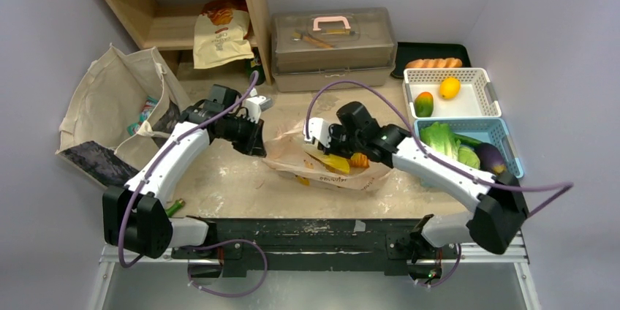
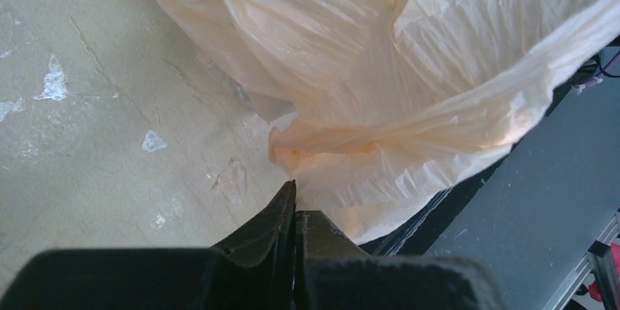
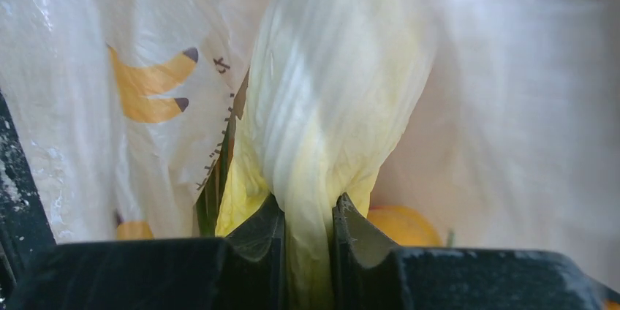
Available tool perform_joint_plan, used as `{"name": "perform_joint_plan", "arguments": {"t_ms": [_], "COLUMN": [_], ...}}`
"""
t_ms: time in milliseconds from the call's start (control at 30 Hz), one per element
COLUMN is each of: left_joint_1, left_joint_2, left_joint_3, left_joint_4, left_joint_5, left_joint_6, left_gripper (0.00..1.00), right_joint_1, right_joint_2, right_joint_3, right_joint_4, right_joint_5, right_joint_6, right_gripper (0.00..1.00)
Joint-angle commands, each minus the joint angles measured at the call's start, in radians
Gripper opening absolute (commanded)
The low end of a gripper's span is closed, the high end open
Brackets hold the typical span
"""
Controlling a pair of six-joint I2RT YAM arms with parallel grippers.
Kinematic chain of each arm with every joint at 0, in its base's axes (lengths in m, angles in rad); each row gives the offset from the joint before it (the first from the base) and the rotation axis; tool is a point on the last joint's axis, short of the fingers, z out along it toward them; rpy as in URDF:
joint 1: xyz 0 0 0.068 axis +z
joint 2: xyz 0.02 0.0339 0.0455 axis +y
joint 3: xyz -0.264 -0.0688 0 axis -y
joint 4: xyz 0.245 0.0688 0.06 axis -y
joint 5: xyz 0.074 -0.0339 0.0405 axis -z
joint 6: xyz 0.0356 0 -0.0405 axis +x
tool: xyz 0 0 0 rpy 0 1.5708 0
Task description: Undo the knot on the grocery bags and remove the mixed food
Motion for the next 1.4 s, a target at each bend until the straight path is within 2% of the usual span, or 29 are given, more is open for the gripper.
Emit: {"name": "perform_joint_plan", "arguments": {"t_ms": [0,133,300,467,633,700,767,867,967,1033,1133,1267,1367], "left_joint_1": [0.014,0.032,0.041,0.04,0.041,0.041,0.041,0.041,0.041,0.041,0.041,0.041,0.041], "left_joint_2": [0.032,0.077,0.142,0.183,0.21,0.205,0.199,0.187,0.178,0.178,0.184,0.188,0.188], "left_joint_3": [0.038,0.062,0.106,0.136,0.141,0.139,0.132,0.124,0.113,0.108,0.106,0.112,0.111], "left_joint_4": [0.029,0.04,0.054,0.06,0.06,0.062,0.063,0.061,0.062,0.06,0.062,0.073,0.084], "left_joint_5": [0.015,0.026,0.075,0.1,0.108,0.104,0.099,0.096,0.095,0.097,0.108,0.112,0.114], "left_joint_6": [-0.058,-0.118,-0.169,-0.188,-0.202,-0.201,-0.2,-0.197,-0.191,-0.189,-0.189,-0.191,-0.203], "left_gripper": [0.0,0.0,0.0,0.0,0.0,0.0,0.0,0.0,0.0,0.0,0.0,0.0,0.0], "right_joint_1": [-0.006,-0.013,-0.012,0.011,0.05,0.05,0.046,0.015,-0.114,-0.242,-0.37,-0.484,-0.594], "right_joint_2": [-0.147,-0.257,-0.338,-0.256,-0.155,-0.144,-0.149,-0.153,-0.112,-0.031,0.058,0.059,0.024], "right_joint_3": [0.066,0.036,0.058,0.186,0.28,0.311,0.332,0.425,0.603,0.757,0.946,0.993,0.962], "right_joint_4": [-0.061,-0.124,-0.073,-0.045,-0.057,-0.007,0.101,0.176,0.183,0.118,-0.079,-0.291,-0.44], "right_joint_5": [-0.029,-0.101,-0.248,-0.411,-0.45,-0.434,-0.38,-0.309,-0.273,-0.264,-0.168,0.067,0.161], "right_joint_6": [-0.012,-0.044,-0.034,-0.001,-0.066,-0.048,0.07,0.235,0.467,0.593,0.563,0.466,0.447], "right_gripper": [0.0,0.0,0.0,0.0,0.0,0.0,0.0,0.0,0.0,0.0,0.0,0.0,0.0]}}
